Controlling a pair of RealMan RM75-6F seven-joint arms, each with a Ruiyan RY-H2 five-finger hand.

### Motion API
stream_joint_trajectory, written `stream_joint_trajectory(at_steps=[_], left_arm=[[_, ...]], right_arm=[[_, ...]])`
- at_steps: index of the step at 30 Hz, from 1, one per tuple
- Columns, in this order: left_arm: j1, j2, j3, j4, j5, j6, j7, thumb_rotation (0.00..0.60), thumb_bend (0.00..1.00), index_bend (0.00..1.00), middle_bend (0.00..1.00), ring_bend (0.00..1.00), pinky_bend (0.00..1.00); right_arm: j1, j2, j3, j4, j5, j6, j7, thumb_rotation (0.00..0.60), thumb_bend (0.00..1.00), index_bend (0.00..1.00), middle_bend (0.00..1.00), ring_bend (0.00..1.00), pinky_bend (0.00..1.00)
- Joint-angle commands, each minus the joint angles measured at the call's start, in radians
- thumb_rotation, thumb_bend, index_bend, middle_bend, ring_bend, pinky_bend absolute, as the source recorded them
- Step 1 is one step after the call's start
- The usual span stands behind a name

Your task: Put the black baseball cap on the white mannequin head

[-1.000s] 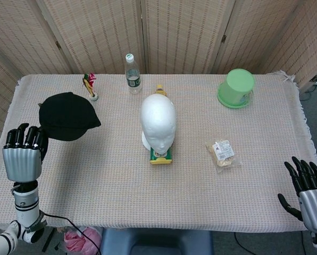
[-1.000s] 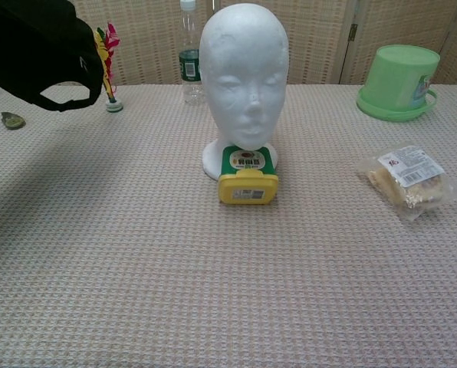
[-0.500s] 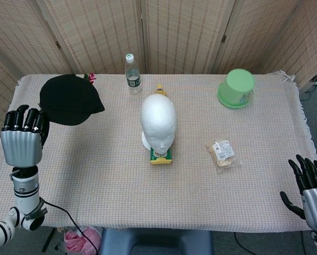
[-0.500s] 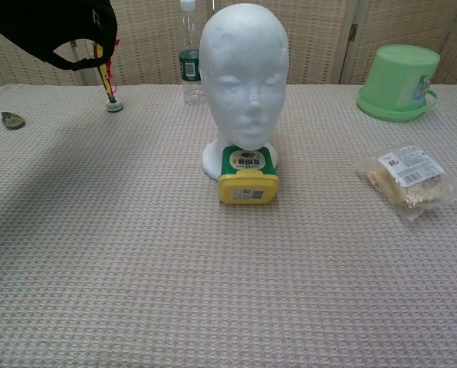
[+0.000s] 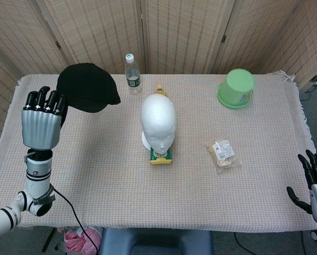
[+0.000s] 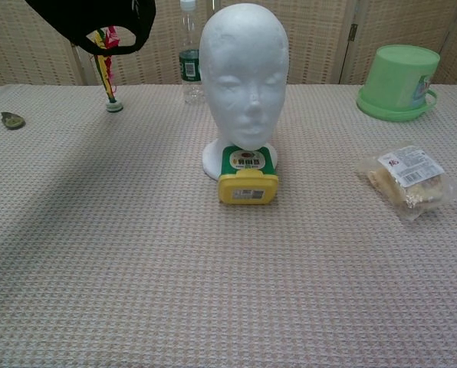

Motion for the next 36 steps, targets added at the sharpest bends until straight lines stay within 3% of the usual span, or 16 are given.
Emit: stream_joint_trajectory(at_steps=[1, 17, 36], left_arm=[[-0.032, 0.002, -0.025, 0.008, -0.03, -0.035, -0.002, 0.6, 0.47, 0.58, 0.6, 0.42, 0.54], [-0.176, -0.043, -0.057, 0.102, -0.102, -0.138, 0.003, 0.6, 0.47, 0.59, 0.6, 0.42, 0.54], [-0.332, -0.166, -0.043, 0.154, -0.154, -0.216, 0.13, 0.6, 0.47, 0.59, 0.6, 0.42, 0.54]], right_arm=[[0.009, 0.002, 0.003, -0.001, 0.016, -0.022, 0.003, 0.6, 0.22, 0.0, 0.0, 0.0, 0.0], [0.019, 0.011, 0.024, 0.009, 0.047, -0.029, 0.038, 0.6, 0.22, 0.0, 0.0, 0.0, 0.0], [0.034, 0.047, 0.013, 0.014, 0.051, -0.073, 0.109, 0.6, 0.22, 0.0, 0.0, 0.0, 0.0]])
